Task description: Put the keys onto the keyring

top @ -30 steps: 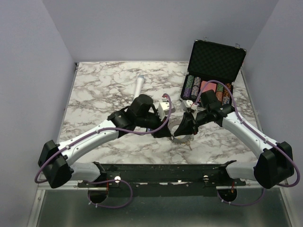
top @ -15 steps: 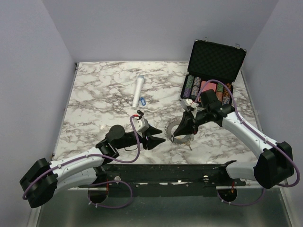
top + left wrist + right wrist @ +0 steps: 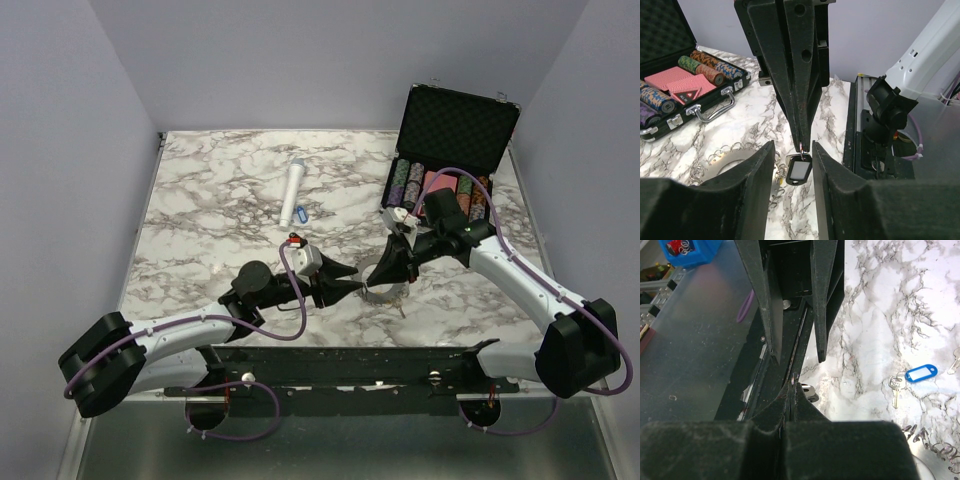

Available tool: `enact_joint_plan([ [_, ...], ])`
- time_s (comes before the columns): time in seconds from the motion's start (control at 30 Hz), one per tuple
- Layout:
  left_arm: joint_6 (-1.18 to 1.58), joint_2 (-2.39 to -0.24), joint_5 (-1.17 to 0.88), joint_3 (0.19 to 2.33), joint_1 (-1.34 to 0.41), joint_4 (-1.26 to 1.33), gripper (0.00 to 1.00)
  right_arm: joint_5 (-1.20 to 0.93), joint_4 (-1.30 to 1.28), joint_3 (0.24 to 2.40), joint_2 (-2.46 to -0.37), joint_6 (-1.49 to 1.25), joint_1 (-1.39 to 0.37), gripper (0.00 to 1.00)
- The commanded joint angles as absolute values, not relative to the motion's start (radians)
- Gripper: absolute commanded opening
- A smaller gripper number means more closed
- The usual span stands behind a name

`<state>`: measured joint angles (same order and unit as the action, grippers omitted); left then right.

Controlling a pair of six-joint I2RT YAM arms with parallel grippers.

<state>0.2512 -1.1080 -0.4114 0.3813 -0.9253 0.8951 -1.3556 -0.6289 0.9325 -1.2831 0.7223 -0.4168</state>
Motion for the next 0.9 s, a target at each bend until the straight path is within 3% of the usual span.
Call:
enact_joint_plan([
  [0.0, 0.235, -1.118, -0.402, 0.403, -0.934, 0.914, 0.43, -1.394, -0.615, 0.940, -1.287, 0.716, -0.410, 0.00],
  [0.3, 0.225, -1.155, -0.403, 0.413, -0.937, 0.890, 0.39, -1.396, -0.615, 0.940, -1.284, 0.716, -0.403, 0.00],
  [0.63, 0.225, -1.181, -0.439, 0.448, -0.943, 0.865, 0.27, -1.396, -0.612, 0.942, -1.282, 0.716, -0.400, 0.00],
  [0.87, 0.232, -1.186, -0.440, 0.446, -0.943, 0.828, 0.27, -1.396, -0.612, 0.940, -1.276, 0.716, -0.394, 0.00],
])
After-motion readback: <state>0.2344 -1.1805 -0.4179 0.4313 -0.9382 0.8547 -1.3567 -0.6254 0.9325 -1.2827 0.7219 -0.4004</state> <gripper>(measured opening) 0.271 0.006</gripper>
